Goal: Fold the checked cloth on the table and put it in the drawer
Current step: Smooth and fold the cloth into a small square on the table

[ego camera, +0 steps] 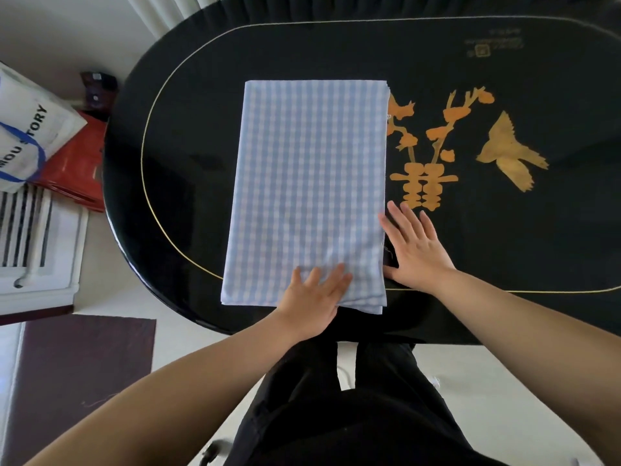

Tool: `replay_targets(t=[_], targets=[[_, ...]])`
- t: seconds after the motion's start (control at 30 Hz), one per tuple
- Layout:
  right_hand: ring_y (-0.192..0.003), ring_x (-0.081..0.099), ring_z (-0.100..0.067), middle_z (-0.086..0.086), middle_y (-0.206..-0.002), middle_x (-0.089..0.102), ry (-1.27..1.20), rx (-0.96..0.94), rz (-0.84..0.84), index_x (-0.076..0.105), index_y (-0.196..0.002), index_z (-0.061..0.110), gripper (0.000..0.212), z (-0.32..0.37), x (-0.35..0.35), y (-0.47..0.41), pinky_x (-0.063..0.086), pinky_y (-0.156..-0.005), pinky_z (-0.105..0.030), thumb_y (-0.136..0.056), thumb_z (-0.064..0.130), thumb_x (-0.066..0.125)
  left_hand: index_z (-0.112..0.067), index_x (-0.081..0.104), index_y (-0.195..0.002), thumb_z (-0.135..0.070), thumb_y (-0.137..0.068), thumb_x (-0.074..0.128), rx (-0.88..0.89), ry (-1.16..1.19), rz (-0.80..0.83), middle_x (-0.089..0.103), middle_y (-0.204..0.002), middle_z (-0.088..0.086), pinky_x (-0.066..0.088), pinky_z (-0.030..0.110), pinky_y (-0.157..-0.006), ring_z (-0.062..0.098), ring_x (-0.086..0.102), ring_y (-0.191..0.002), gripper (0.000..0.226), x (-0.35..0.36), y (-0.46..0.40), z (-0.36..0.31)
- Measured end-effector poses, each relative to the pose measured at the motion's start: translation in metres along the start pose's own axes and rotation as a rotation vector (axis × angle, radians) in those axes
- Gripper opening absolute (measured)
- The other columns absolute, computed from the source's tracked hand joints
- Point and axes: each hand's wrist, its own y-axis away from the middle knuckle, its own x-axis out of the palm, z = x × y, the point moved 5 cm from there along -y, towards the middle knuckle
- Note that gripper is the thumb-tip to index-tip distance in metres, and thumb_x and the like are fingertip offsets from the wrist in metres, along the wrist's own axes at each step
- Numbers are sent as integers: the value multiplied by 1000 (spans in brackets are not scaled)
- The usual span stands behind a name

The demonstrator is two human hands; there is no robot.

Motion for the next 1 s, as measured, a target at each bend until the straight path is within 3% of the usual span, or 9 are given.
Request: replay_targets(t=[0.13,0.2,0.33,0.5,0.6,0.7,0.83,0.93,1.0], targets=[[-146,-14,-26,-8,-157,-23,180,-388,-59,-2,-151,18,83,18,-2,-15,-6,-118,-45,-87,34,48,-18,30,-149,-36,-95,23,76,7,15,32,-155,3,47,46,-90,32,53,-111,57,-7,1,7],[-147,5,-28,-14,-159,3,211,-444,-62,14,-150,11,80,24,-2,-21,3,-120,-42,-82,19,55,-23,14,-153,-37,-101,23,109,36,89,14,-161,1,40,45,-100,31,40,-125,54,-14,-1,9],[-132,45,-26,-13,-141,49,185,-387,-109,47,-135,4,68,27,-3,-20,25,-107,-38,-72,10,72,-37,8,-152,-52,-99,16,159,97,145,3,-162,-3,38,42,-104,27,22,-140,56,-23,2,19],[-127,50,-24,-10,-138,53,55,-283,-116,52,-132,5,70,30,3,-12,31,-104,-39,-67,-3,75,-22,22,-152,-44,-100,33,-220,248,-57,11,-161,-1,25,42,-117,22,11,-148,58,-31,2,121],[-124,53,-24,-8,-135,56,-26,-225,-101,55,-130,6,68,27,-1,-9,31,-103,-40,-66,-4,78,-14,30,-149,-24,-97,50,-110,78,-79,22,-159,5,29,39,-117,22,24,-146,56,-23,14,172],[-131,46,-21,-4,-139,53,-257,-136,-71,55,-131,12,55,22,-4,-6,25,-111,-38,-79,6,72,-17,26,-150,2,-82,60,58,-27,-24,22,-159,7,21,34,-119,12,-2,-149,78,-4,34,199],[-122,56,-24,-7,-127,63,-959,282,-11,67,-118,12,45,19,-16,1,41,-107,-41,-75,8,78,-26,-23,-148,0,-86,36,159,-99,83,-33,-154,-6,-18,25,-113,4,-35,-137,90,14,52,212],[-107,66,-27,-11,-114,70,-1865,739,189,68,-111,5,42,29,-9,1,49,-97,-44,-74,19,79,-31,5,-151,-28,-96,47,54,153,28,-6,-158,-12,-13,21,-115,-10,-26,-137,70,11,51,211],[-102,66,-30,-13,-102,71,-1794,853,135,68,-101,3,24,28,-9,-2,49,-93,-45,-83,19,68,-34,25,-147,-30,-93,57,-109,467,-12,16,-155,-15,-4,19,-118,-16,-2,-140,62,8,49,207]])
